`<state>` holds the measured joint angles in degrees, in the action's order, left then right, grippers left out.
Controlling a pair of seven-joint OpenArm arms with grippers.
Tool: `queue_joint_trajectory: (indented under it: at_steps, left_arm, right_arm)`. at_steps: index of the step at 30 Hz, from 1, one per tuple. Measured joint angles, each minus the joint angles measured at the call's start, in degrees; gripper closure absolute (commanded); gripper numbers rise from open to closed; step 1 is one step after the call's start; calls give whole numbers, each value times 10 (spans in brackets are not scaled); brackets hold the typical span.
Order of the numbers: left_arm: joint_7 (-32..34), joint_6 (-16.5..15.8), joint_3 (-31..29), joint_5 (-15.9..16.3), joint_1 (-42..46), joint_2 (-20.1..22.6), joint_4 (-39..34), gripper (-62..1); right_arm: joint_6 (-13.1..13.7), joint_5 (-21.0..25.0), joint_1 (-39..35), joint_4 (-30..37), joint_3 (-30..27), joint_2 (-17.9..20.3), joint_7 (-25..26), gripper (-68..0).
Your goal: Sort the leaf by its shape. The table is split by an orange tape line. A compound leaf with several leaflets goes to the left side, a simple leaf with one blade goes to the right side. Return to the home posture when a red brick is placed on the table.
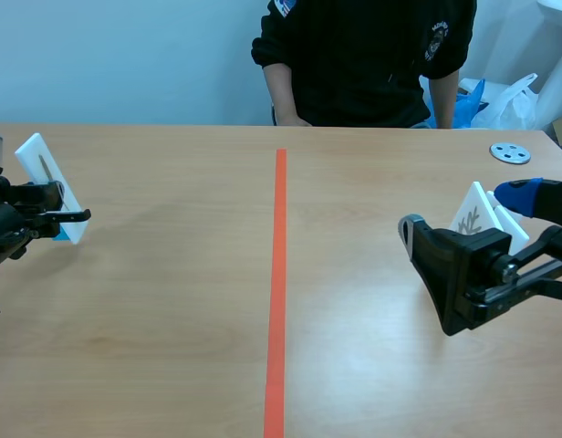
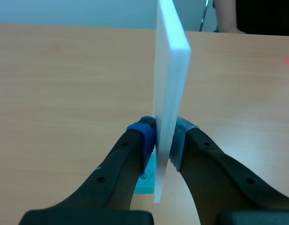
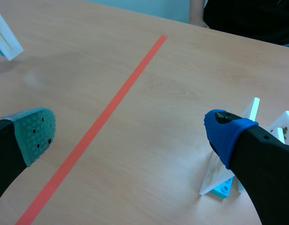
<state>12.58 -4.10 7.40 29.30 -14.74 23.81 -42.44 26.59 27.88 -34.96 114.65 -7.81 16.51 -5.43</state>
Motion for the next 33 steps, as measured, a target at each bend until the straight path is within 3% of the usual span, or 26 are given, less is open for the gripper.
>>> queue_joint_trajectory:
  at_steps: [5,12,17,21,25,30,33]
  left_arm:
    - [46,0,0,6,-3,3,42,-55]
    - [49,0,0,8,-3,3,69,-60]
    - [49,-2,0,8,-3,3,80,-169]
    - [49,-2,0,8,-3,3,81,-183]
    - [49,-2,0,8,-3,3,81,-315]
    - [49,-2,0,9,-3,8,80,-431]
    - [46,-1,1,30,-2,24,68,-472]
  right_arm:
    - [0,0,0,0,0,0,0,-679]
    - [0,5,0,0,0,0,0,-679]
    - [0,6,0,0,0,0,0,-679]
    - [0,16,0,0,0,0,0,-679]
    - [0,21,0,0,0,0,0,-679]
    - [0,21,0,0,0,0,0,-679]
    - [0,21,0,0,0,0,0,-679]
